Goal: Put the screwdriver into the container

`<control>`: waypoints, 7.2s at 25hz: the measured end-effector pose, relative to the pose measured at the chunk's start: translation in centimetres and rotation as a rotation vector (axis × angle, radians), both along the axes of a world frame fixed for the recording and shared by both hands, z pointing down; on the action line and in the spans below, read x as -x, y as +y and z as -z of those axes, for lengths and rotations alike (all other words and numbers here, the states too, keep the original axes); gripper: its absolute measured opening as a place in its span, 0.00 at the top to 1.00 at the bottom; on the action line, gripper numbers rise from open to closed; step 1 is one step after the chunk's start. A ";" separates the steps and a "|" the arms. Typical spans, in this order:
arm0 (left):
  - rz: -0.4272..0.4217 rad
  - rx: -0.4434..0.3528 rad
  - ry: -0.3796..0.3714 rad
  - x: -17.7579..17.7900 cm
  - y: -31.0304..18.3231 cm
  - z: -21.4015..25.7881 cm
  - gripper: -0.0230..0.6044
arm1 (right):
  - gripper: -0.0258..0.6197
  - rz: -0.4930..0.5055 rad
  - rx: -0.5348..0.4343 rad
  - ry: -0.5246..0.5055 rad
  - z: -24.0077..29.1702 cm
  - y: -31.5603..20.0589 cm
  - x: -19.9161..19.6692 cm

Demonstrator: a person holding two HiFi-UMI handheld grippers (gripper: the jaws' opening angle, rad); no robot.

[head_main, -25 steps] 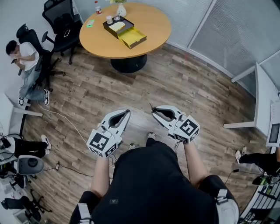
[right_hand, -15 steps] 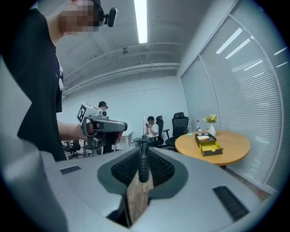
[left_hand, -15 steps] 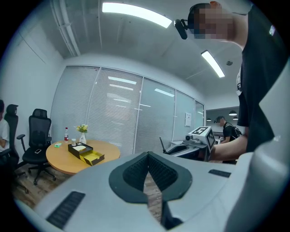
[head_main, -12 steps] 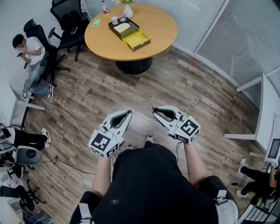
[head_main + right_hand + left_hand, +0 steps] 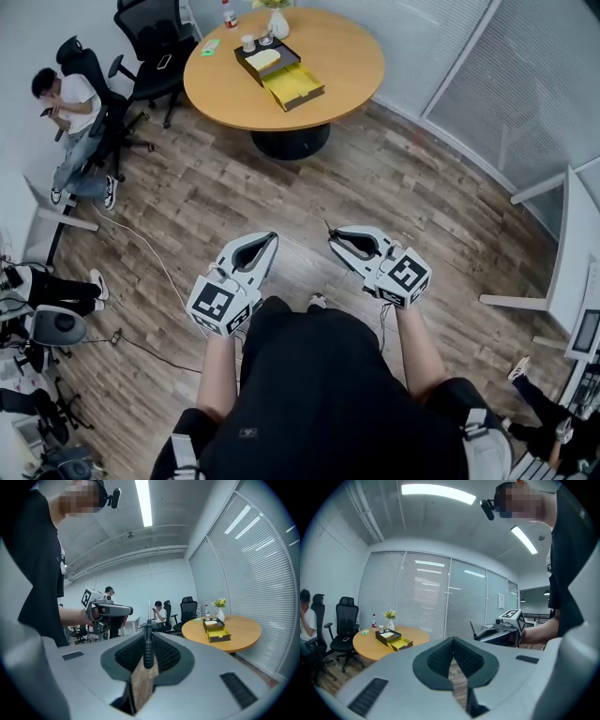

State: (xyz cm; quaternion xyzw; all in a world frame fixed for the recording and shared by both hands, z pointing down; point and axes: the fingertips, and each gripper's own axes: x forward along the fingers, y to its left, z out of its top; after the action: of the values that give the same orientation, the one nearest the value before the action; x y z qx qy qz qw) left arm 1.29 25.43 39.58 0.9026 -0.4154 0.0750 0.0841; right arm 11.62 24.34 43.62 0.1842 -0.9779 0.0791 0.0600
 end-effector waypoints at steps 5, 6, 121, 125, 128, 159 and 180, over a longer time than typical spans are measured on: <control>-0.016 -0.003 0.003 -0.2 -0.7 0.1 0.96 | 0.88 -0.013 0.002 -0.004 -0.2 -0.8 -0.5; -0.019 -0.003 0.003 -0.1 -0.9 0.1 0.96 | 0.88 -0.015 0.003 -0.003 -0.2 -1.1 -0.4; 0.007 0.079 0.117 -2.5 -36.3 -2.6 0.96 | 0.88 0.068 0.066 0.046 -4.0 -37.3 -0.2; -0.016 0.067 0.110 -0.9 -38.4 -2.2 0.96 | 0.88 0.051 0.060 0.054 -3.7 -38.6 1.3; -0.037 0.052 0.104 0.0 -40.0 -1.6 0.96 | 0.88 0.032 0.052 0.059 -3.3 -39.9 2.1; -0.205 0.070 0.104 7.2 -50.7 -2.8 0.96 | 0.88 -0.147 0.056 0.092 -4.1 -48.6 8.5; -0.169 0.076 0.100 9.2 -53.7 -3.7 0.96 | 0.88 -0.112 0.089 0.099 -6.2 -51.9 10.4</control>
State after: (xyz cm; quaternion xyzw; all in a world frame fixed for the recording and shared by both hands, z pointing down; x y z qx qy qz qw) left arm -7.93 -28.30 43.26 0.9333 -0.3298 0.0523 0.1322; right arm 1.19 -27.51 49.81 0.2394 -0.9574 0.1166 0.1121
